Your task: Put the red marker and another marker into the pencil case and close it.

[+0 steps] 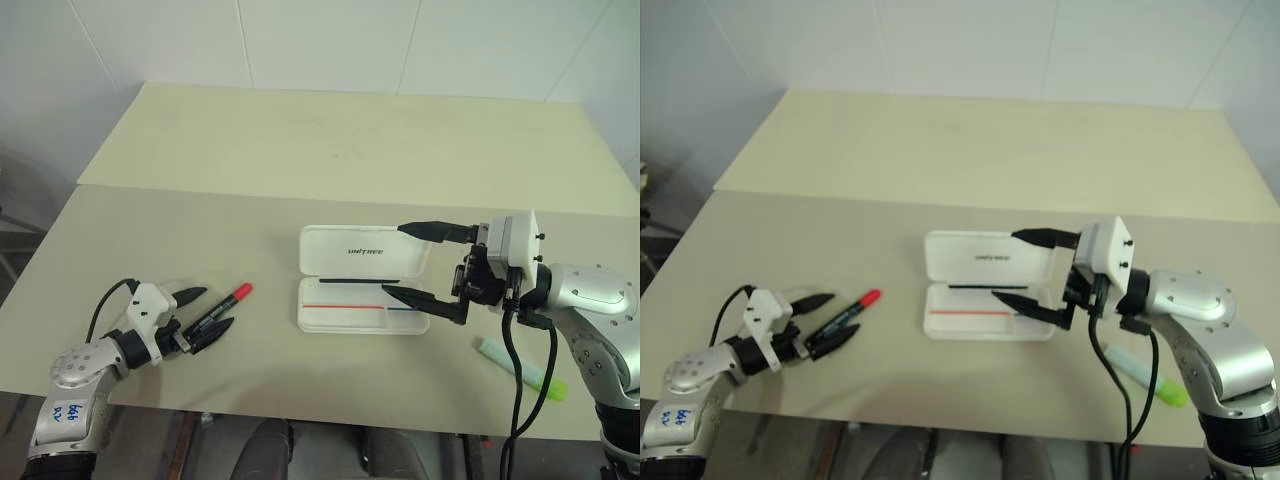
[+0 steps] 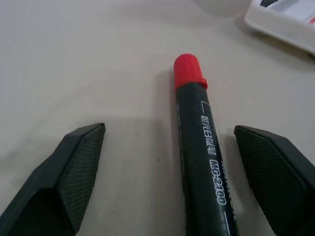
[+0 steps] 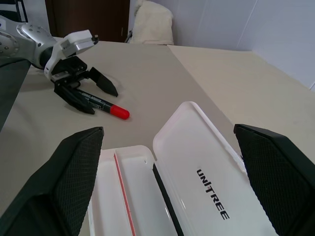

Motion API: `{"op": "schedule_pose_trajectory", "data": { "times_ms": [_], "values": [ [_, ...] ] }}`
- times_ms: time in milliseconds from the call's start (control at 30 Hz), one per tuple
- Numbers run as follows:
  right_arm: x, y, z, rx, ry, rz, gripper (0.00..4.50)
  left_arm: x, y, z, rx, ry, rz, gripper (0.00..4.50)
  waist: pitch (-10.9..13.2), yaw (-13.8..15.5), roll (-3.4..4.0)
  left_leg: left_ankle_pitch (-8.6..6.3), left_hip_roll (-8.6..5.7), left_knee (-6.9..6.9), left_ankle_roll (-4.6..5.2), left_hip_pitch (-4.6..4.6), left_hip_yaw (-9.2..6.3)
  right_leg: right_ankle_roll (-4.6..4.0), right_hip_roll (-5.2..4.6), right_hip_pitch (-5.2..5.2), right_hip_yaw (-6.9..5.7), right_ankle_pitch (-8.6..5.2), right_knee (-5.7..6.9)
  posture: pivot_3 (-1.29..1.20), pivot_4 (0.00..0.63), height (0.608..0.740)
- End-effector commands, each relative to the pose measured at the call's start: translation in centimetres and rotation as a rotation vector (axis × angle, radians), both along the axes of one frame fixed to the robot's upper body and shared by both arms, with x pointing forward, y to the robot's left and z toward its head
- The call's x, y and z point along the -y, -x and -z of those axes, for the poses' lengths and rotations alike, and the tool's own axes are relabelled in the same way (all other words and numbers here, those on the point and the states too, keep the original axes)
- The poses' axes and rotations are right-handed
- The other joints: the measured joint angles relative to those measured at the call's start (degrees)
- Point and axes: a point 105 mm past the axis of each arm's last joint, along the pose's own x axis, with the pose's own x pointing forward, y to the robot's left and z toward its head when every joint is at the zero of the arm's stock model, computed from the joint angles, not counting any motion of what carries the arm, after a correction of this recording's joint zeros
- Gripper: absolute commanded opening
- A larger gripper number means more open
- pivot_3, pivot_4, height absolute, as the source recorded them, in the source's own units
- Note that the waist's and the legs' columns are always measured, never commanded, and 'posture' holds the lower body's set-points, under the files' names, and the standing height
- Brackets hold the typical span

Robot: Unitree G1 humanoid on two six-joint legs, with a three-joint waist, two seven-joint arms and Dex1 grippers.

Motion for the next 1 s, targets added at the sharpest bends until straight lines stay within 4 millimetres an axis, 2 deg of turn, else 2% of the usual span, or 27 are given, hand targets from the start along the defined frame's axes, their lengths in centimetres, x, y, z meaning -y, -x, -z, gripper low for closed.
{"op": "schedule_pose_trajectory", "data": {
  "times_ms": [33, 200, 233, 333, 367, 500, 600, 733, 867, 1000],
  "values": [
    [-0.1, 0.6, -1.3, 0.054, -0.010, -0.003, 4.50, -0.3, -0.3, 0.9, -0.028, -0.047, -0.025, 3.88, 0.0, 0.0, 0.03, 0.00, 0.00, 0.00, 0.00, 0.01, 0.00, 0.00, 0.00, 0.01, 0.00, 0.00, 0.01, 0.00, 0.150, 0.740],
    [-0.2, 0.6, -1.5, 0.060, -0.014, -0.001, 4.50, -0.4, -0.5, 1.4, -0.053, -0.084, -0.037, 2.14, -0.2, 0.1, 0.28, 0.05, 0.00, 0.01, 0.04, 0.02, 0.08, -0.09, -0.03, 0.03, -0.01, 0.00, 0.02, 0.00, 0.150, 0.740],
    [-0.2, 0.6, -1.5, 0.062, -0.016, -0.001, 4.50, -0.5, -0.5, 1.6, -0.063, -0.092, -0.044, 1.90, -0.2, 0.1, 0.34, 0.06, 0.04, 0.01, 0.04, 0.02, 0.14, -0.15, -0.03, 0.04, -0.01, 0.00, 0.02, 0.00, 0.150, 0.740],
    [-0.3, 0.6, -1.6, 0.064, -0.018, -0.001, 4.50, -0.3, -0.3, 1.9, -0.078, -0.096, -0.037, 0.84, -0.3, 0.0, 0.47, 0.12, 0.40, 0.01, 0.06, 0.06, 0.71, -0.43, 0.00, 0.12, -0.01, 0.01, 0.01, 0.00, 0.150, 0.740],
    [-0.3, 0.6, -1.6, 0.065, -0.018, -0.001, 4.50, -0.3, -0.3, 2.0, -0.081, -0.103, -0.039, 0.61, -0.3, -0.1, 0.46, 0.13, 0.52, 0.02, 0.07, 0.09, 0.87, -0.53, 0.02, 0.17, -0.02, 0.03, -0.01, 0.00, 0.150, 0.740],
    [-0.3, 0.5, -1.6, 0.067, -0.020, 0.001, 4.50, 0.0, -0.2, 1.8, -0.072, -0.075, -0.052, 0.61, -0.4, -0.3, 0.47, 0.11, 0.80, 0.03, 0.01, 0.12, 1.28, -0.67, 0.07, 0.27, -0.06, 0.23, -0.12, 0.00, 0.150, 0.740],
    [-0.2, 0.3, -1.5, 0.067, -0.018, 0.001, 4.50, 0.9, -0.2, 0.3, -0.021, 0.042, -0.062, 0.61, -0.4, -0.3, 0.49, 0.11, 0.93, 0.03, 0.01, 0.10, 1.48, -0.71, 0.07, 0.28, -0.05, 0.34, -0.20, 0.00, 0.150, 0.740],
    [0.0, 0.2, -1.2, 0.058, -0.013, 0.007, 4.50, 1.8, 0.2, -1.5, 0.037, 0.060, -0.014, 0.61, -0.4, -0.1, 0.46, 0.32, 1.02, 0.05, 0.19, 0.01, 1.53, -0.67, 0.10, 0.22, -0.06, 0.31, -0.22, 0.00, 0.150, 0.740],
    [0.2, 0.0, -0.9, 0.049, -0.014, 0.011, 4.50, 4.0, 2.1, -3.4, 0.088, 0.047, 0.237, 0.61, -0.4, -0.1, 0.45, 0.29, 1.03, 0.02, 0.12, -0.10, 1.60, -0.60, 0.06, 0.12, -0.05, 0.24, -0.21, 0.00, 0.150, 0.740],
    [0.2, -0.3, -0.8, 0.054, -0.019, 0.018, 4.50, 4.5, 2.2, -4.4, 0.082, 0.015, 0.349, 0.61, -0.4, -0.1, 0.45, 0.24, 1.05, -0.16, 0.05, -0.12, 1.67, -0.62, 0.05, 0.04, -0.05, 0.18, -0.28, 0.00, 0.150, 0.740]
  ]
}}
